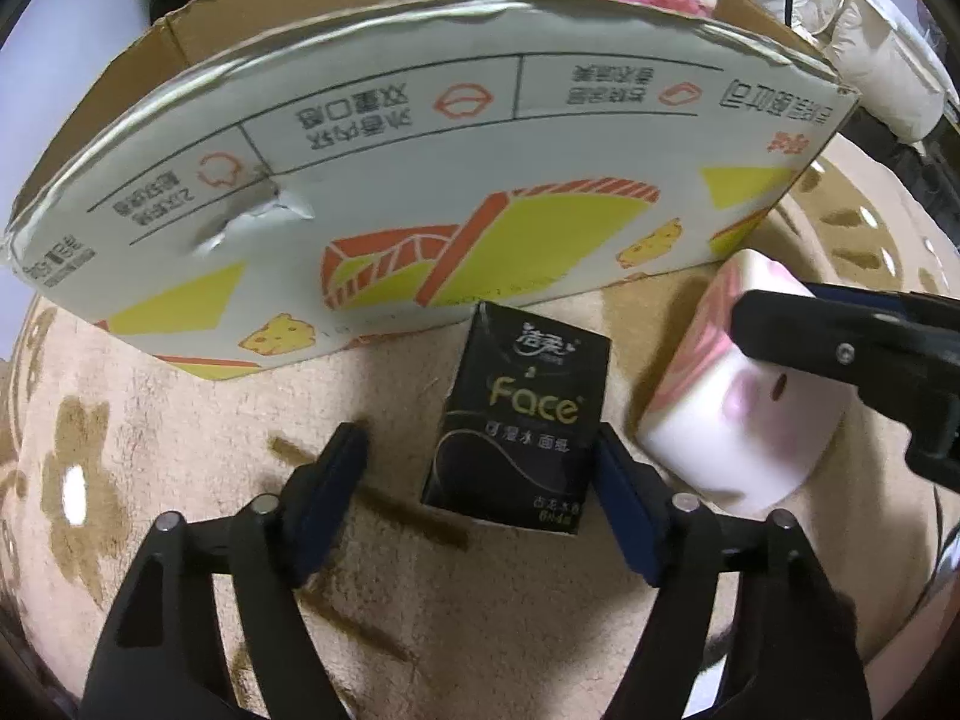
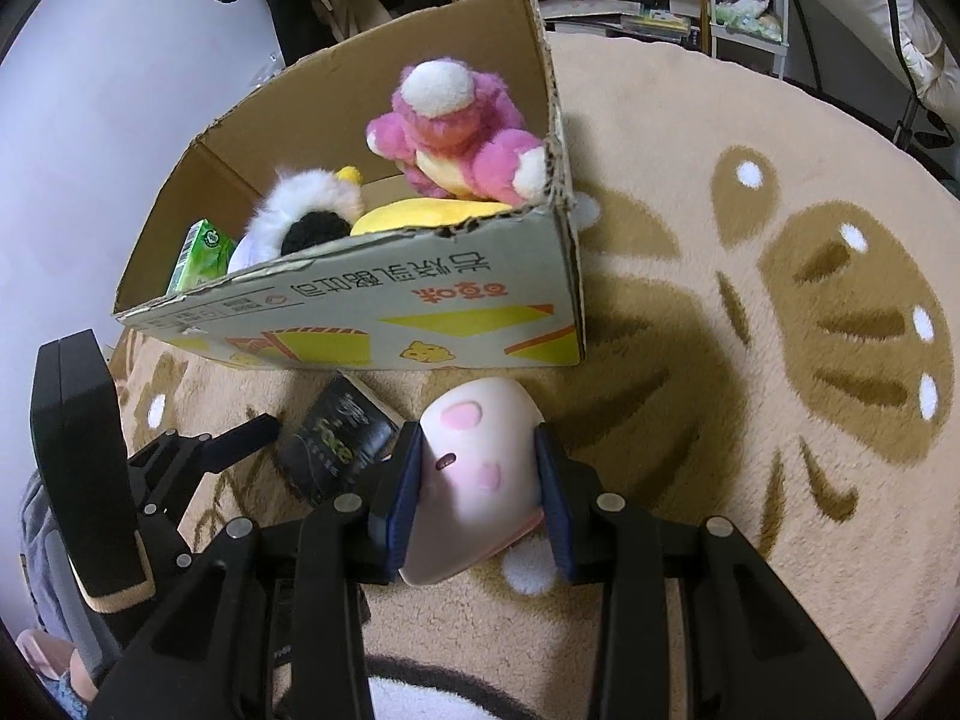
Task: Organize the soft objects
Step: 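Grasp the black Face tissue pack with the left tool while the right tool grasps the pink marshmallow plush, then lift the black pack and pink plush and carry both over the box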
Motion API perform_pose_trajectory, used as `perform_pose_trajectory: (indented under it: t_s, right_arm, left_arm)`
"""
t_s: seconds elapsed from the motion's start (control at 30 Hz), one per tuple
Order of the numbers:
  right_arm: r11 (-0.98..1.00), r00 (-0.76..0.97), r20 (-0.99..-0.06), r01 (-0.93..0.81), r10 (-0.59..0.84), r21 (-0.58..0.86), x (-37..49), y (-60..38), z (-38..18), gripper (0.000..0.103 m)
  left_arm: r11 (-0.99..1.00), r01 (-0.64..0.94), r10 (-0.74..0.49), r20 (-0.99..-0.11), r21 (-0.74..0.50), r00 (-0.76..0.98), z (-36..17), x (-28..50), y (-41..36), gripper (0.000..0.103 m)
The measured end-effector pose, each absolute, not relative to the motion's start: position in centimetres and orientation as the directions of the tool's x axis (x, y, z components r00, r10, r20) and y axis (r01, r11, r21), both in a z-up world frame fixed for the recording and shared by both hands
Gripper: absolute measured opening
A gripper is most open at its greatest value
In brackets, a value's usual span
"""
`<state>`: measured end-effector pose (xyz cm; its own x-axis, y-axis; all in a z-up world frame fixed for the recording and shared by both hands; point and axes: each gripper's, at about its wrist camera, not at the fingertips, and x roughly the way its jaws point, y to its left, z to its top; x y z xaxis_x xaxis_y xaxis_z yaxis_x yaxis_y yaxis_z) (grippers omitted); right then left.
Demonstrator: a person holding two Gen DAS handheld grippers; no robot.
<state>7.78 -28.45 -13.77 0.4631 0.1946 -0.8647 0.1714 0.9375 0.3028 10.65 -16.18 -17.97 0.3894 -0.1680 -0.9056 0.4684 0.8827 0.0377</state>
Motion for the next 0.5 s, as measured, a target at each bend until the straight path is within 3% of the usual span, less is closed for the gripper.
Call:
perform_pose_trajectory:
  t_s: [0.23, 0.33, 0.5]
  right_arm:
    - [0.942, 0.472, -0.860, 0.154, 0.195, 0.298, 7.8, -27.9, -13.7, 0.039]
    - [0.942, 0.480, -0.853, 0.143, 0.203, 0.304, 7.8, -27.6, -13.6, 0.038]
    - [0.937, 0.488, -0.843, 0.126, 0.228, 0.326, 7.6, -27.3, -13.6, 0.034]
  left_arm:
    - [0.903, 0.429, -0.166, -0.900, 0.026, 0.404, -17.4, 10.9, -15.3, 0.046]
    - [0.921, 0.390, -0.185, -0.893, -0.011, 0.411, -17.2, 11.2, -14.3, 0.046]
    - [0.925, 0.379, -0.160, -0.876, 0.028, 0.455, -16.3, 10.1, -13.3, 0.045]
